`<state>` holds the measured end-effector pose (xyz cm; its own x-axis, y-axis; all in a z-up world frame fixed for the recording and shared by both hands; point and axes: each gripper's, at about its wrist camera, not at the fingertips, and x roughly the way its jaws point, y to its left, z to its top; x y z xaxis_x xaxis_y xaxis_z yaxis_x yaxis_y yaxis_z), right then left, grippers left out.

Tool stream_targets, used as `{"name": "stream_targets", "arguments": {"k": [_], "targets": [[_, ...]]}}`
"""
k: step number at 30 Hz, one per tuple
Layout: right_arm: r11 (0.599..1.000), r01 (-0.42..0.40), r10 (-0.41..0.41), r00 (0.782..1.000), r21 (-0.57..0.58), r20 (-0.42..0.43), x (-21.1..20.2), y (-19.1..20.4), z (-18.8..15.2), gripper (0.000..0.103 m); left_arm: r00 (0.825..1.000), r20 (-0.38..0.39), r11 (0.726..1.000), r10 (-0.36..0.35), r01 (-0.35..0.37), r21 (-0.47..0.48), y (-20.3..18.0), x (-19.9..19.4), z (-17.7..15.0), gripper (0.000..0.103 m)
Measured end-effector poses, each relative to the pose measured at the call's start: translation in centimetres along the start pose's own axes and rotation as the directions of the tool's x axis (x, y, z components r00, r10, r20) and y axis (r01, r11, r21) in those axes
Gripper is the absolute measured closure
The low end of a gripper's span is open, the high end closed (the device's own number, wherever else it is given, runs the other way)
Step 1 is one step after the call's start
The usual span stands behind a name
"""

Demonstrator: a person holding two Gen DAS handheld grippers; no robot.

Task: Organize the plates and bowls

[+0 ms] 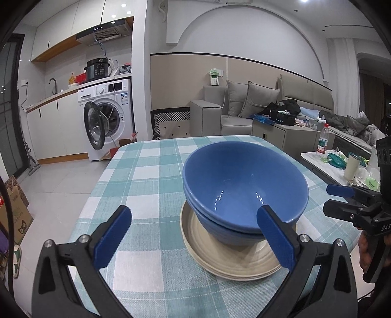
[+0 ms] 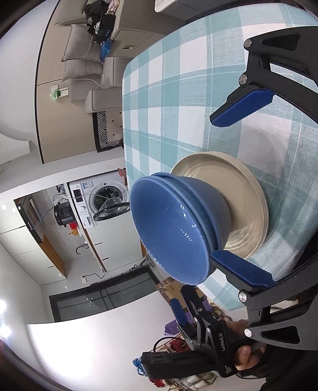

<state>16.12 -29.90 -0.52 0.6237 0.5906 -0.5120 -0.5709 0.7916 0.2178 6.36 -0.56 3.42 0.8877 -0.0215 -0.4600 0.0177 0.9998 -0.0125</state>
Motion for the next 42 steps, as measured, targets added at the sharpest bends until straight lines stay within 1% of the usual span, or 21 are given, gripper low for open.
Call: {"name": "stream_targets", "arguments": {"k": [3,6,11,14,20,25,29,34,38,42], "targets": [[1.0,-0.009,0.009,1.0,-0.006,0.008,-0.3,-0.1,-0.6,0.001,1.0,0.03,1.0,0.01,-0.011,0.01,-0.4,-0.7,-0.7,0.0],[1.0,0.001,-0.001,1.0,-0.018,0.023,-0.8,0.1,-1.0,0.001,0.999,0.049,1.0,0.016,-0.016,0.007,-0.5,-1.3,-1.3,0.0],[0.999,0.01,-0.008,0.999,-0.031,0.054,-1.5,0.5,-1.8,0.001,0.998,0.06,0.999,0.023,-0.022,-0.024,-0.2,-1.9,-2.3,0.0],[0.999,0.015,-0.012,0.997,-0.03,0.073,-1.9,0.5,-2.3,0.001,0.997,0.066,0.999,0.032,-0.031,-0.024,-0.2,-2.2,-2.9,0.0],[0.999,0.014,-0.011,0.996,-0.034,0.085,-2.3,0.8,-3.3,0.001,0.996,0.085,0.999,0.024,-0.02,-0.046,0.0,-2.8,-3.8,0.0],[0.998,0.016,-0.011,0.996,-0.061,0.089,-2.2,1.5,-4.1,0.001,0.995,0.092,0.999,0.026,-0.022,-0.043,-0.3,-3.2,-4.4,0.0],[0.998,0.004,0.001,0.995,-0.056,0.097,-2.3,1.6,-4.9,0.001,0.994,0.104,0.999,0.021,-0.016,-0.049,-0.2,-3.4,-4.7,0.0],[0.995,0.041,-0.031,0.993,-0.086,0.118,-2.3,1.8,-6.0,0.001,0.994,0.105,0.998,0.029,-0.023,-0.057,0.1,-3.5,-5.2,0.0],[0.997,0.04,-0.031,0.99,-0.07,0.136,-2.6,1.6,-6.6,0.001,0.993,0.113,0.998,0.032,-0.026,-0.054,-0.1,-3.6,-5.9,0.0],[0.998,0.046,-0.037,0.983,-0.049,0.178,-3.3,1.3,-7.1,0.001,0.992,0.125,0.999,0.028,-0.023,-0.041,-0.5,-3.9,-6.7,0.0]]}}
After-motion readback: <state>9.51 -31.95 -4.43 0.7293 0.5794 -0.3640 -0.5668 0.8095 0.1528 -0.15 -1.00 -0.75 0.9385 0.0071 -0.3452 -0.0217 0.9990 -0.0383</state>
